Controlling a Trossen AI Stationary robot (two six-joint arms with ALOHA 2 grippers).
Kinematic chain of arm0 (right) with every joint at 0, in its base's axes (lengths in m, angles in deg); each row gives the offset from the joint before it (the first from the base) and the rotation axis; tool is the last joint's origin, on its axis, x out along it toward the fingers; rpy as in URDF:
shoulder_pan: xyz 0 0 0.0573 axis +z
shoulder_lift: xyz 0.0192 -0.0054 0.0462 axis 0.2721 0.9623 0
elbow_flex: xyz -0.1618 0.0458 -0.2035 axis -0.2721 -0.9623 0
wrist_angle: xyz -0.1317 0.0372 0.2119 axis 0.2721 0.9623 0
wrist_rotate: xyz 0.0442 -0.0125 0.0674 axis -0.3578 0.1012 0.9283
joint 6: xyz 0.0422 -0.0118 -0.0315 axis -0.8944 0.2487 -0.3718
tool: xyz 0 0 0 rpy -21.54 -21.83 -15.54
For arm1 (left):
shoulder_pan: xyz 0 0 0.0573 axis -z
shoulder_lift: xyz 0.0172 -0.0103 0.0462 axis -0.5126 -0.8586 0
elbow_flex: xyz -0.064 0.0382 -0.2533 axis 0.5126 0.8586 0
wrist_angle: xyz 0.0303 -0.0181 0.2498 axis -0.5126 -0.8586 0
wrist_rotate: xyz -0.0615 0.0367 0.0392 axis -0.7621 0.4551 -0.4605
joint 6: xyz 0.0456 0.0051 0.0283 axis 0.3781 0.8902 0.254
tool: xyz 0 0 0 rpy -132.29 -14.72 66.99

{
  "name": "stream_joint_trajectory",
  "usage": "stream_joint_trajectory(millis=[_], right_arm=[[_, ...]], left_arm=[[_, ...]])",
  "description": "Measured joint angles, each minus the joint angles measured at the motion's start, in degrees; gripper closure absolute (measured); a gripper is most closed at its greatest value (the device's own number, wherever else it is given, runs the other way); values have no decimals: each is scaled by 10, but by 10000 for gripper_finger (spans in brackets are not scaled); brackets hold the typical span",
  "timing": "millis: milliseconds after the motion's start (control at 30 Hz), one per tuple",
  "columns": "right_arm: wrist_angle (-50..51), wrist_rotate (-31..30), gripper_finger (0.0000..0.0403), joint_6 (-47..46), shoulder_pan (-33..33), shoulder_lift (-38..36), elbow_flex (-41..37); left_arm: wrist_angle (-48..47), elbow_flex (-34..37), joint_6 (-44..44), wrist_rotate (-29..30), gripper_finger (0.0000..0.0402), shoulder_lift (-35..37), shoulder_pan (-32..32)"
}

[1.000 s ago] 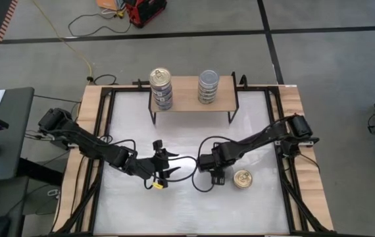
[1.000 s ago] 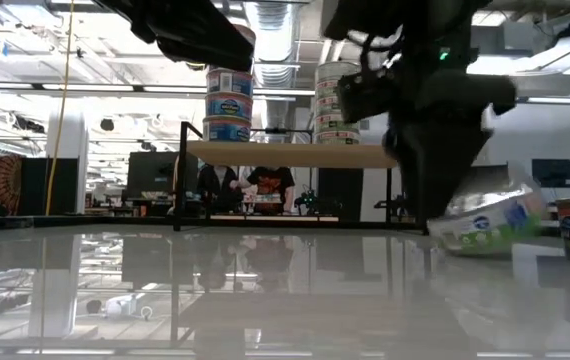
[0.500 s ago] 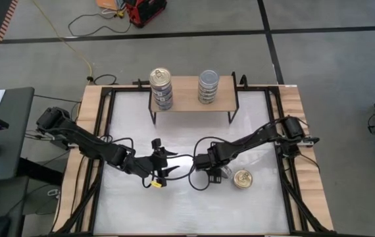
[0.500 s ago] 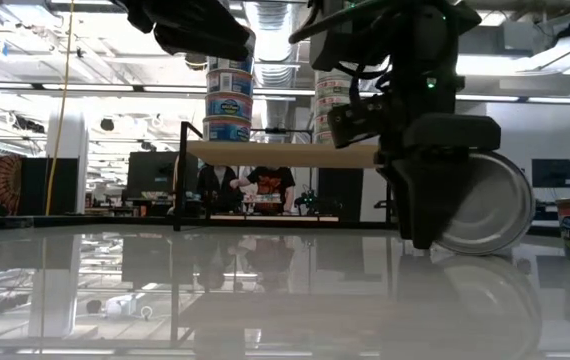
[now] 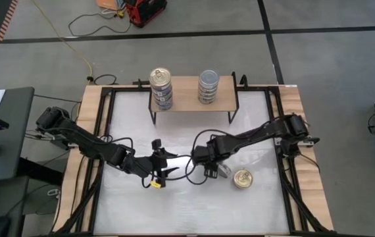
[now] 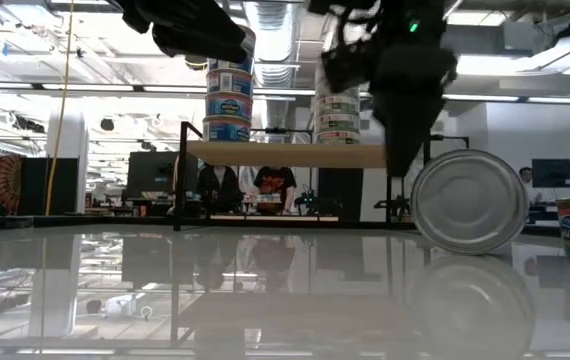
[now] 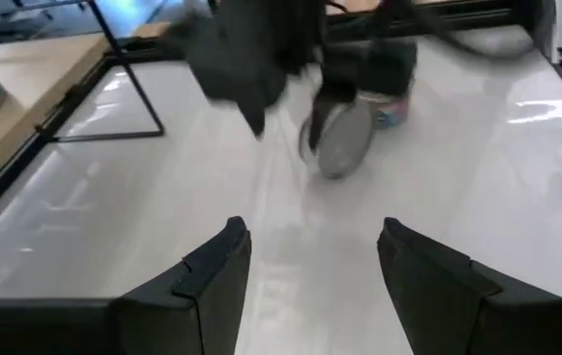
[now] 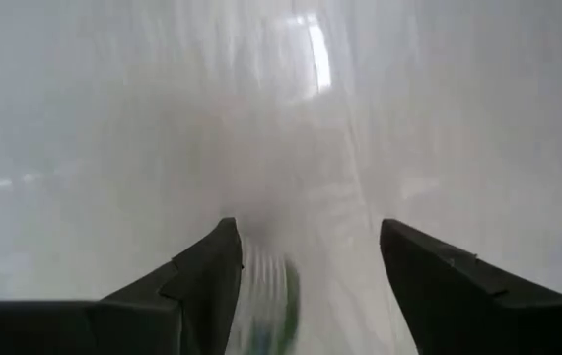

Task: Stack canned seafood by type on shelf
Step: Stack the green tuna can on top of the other green tuna cans on the shelf

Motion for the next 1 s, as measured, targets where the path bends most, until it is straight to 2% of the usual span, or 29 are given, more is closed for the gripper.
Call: stream_joint_trajectory(millis=[367, 700, 833, 1000], right_arm=[[31, 3, 132, -99, 24, -115, -14], [20, 47, 132, -178, 42, -115, -61], [-23, 54, 132, -181, 47, -115, -96], [-87, 74, 132, -180, 49, -115, -124]], left_arm=[[-11, 0, 19, -24, 187, 0, 0], [8, 0, 69, -25, 187, -1, 1], [55, 11, 82, -76, 187, -2, 1], [99, 32, 86, -94, 187, -2, 1]])
